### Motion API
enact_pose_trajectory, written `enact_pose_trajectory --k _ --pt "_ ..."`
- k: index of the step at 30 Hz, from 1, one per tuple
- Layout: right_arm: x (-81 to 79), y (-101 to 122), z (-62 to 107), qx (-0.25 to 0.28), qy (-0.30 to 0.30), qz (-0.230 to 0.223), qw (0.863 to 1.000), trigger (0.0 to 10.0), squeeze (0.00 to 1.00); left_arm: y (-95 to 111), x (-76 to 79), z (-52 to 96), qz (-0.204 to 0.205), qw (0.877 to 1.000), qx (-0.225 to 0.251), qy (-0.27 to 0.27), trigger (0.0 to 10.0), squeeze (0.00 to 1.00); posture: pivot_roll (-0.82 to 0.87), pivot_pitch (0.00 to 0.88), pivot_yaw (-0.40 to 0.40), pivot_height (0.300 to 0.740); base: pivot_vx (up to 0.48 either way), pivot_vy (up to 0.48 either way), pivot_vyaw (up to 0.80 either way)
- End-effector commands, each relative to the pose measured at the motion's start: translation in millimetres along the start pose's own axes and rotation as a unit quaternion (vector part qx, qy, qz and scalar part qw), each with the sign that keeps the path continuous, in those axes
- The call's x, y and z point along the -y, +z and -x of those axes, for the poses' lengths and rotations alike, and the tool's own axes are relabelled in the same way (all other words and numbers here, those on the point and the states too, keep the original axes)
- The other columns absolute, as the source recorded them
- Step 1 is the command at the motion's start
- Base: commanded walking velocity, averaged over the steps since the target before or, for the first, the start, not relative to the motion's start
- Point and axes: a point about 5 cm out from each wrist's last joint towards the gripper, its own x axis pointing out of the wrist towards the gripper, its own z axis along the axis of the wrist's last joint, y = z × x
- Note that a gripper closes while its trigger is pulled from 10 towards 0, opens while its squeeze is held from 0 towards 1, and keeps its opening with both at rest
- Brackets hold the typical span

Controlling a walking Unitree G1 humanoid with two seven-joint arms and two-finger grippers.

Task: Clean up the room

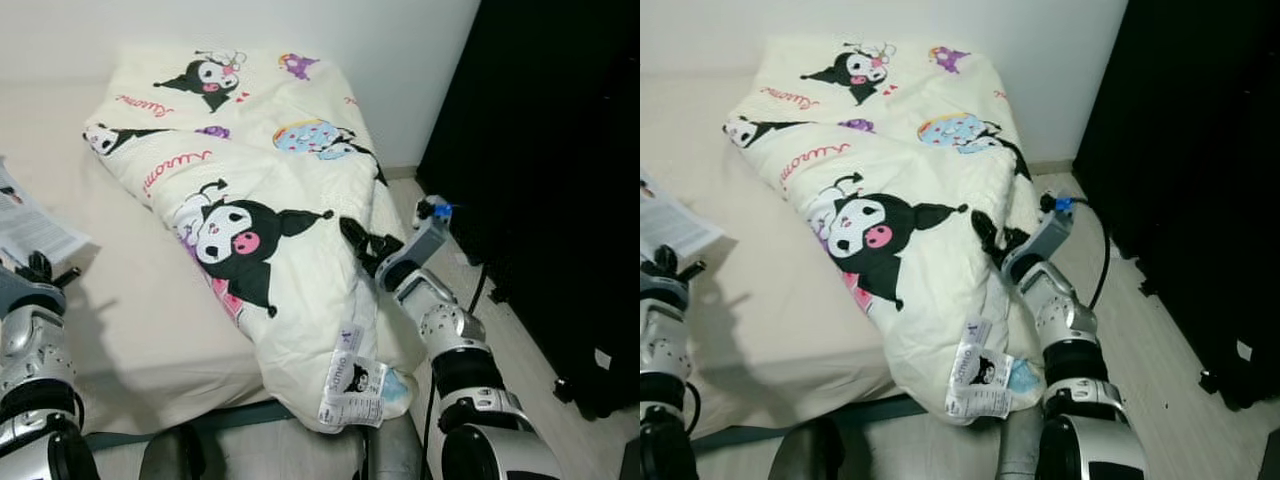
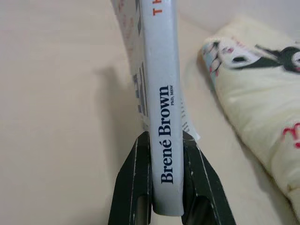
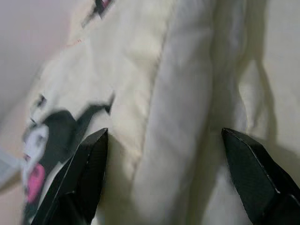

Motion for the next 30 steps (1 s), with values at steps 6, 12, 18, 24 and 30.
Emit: enact_pose_trajectory --k 6,12,18,24,30 --pt "9.8 -11.2 -5.0 -0.026 -0.064 0.036 0.997 10.0 0.0 13.6 27.8 0.7 -0.01 0.998 0.039 -0.041 0.0 0.0 -0.07 0.049 -0.031 0.475 0.0 0.0 0.0" --pt "16.2 -17.2 -4.9 -0.051 -0.093 0.048 0.993 10.0 0.0 14.9 46.7 1.3 -0.003 0.997 0.04 -0.069 0.0 0.0 -0.07 0.029 -0.029 0.475 0.0 0.0 0.0" --pt "20.6 -27.6 -3.8 -0.076 -0.111 0.034 0.99 10.0 0.0 10.9 54.2 4.1 0.01 0.997 0.03 -0.077 0.0 0.0 -0.08 0.022 -0.031 0.475 0.0 0.0 0.0" --pt "17.4 -37.8 -4.6 -0.089 -0.098 0.014 0.991 0.0 0.0 7.5 57.3 6.3 0.018 0.997 0.022 -0.076 0.0 0.0 -0.09 0.019 -0.032 0.475 0.0 0.0 0.0" --pt "16.5 -43.6 -4.8 -0.104 -0.103 -0.011 0.989 0.0 0.0 11.8 64.3 6.0 0.022 0.996 0.027 -0.086 0.0 0.0 -0.09 0.005 -0.034 0.475 0.0 0.0 0.0"
